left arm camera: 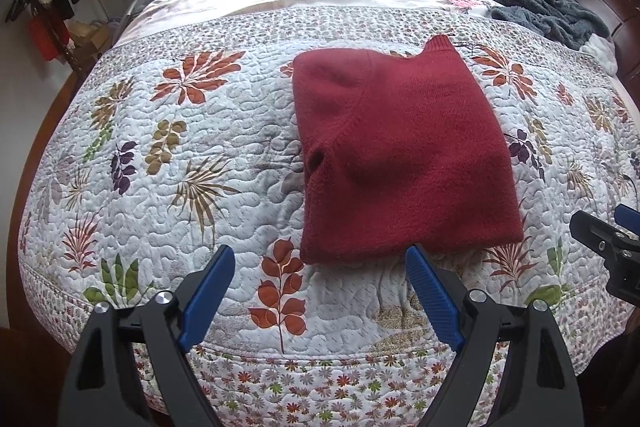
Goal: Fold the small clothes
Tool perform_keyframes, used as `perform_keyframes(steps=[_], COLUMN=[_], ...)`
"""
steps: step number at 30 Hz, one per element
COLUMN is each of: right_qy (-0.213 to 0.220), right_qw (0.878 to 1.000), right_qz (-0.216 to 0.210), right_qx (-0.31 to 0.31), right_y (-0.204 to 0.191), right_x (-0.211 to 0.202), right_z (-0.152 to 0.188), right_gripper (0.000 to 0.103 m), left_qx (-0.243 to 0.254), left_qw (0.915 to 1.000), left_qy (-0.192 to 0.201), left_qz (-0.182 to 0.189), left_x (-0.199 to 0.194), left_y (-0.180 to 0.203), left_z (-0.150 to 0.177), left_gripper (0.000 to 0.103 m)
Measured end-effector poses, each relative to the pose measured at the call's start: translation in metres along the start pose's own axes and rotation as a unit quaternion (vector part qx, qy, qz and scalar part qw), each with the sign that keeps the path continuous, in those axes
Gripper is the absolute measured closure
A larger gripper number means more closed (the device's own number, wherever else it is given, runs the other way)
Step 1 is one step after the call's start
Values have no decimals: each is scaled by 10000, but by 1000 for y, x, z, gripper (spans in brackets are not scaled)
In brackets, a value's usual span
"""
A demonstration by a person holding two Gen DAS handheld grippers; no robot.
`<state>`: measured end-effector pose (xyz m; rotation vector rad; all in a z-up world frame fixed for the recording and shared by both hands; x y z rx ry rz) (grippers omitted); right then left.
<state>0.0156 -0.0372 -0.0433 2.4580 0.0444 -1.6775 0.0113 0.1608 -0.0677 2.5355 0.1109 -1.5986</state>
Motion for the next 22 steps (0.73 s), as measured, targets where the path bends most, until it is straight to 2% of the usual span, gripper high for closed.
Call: perform_keyframes(steps=[22], right_qy=[-8], right_qw=[10000], right_qz=[23], right_qx=[51], right_y=[6], right_x=[7], right_z=[-4], right_gripper=[5], left_qx=[-8], left_qw=[10000], left_qy=[21], left_qz=[-13], left_x=[5], left_y=[3], left_z=[-4], left_gripper=[15])
Point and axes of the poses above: each gripper's, at about its wrist camera, not at the fingertips, and x roughly the way its jaws point, y to its right, z to its underside, the point moved 6 cm from there along x, roughly the way its jaws point, and after that the axes turned 7 degrees about z, right-handed, at the moved point
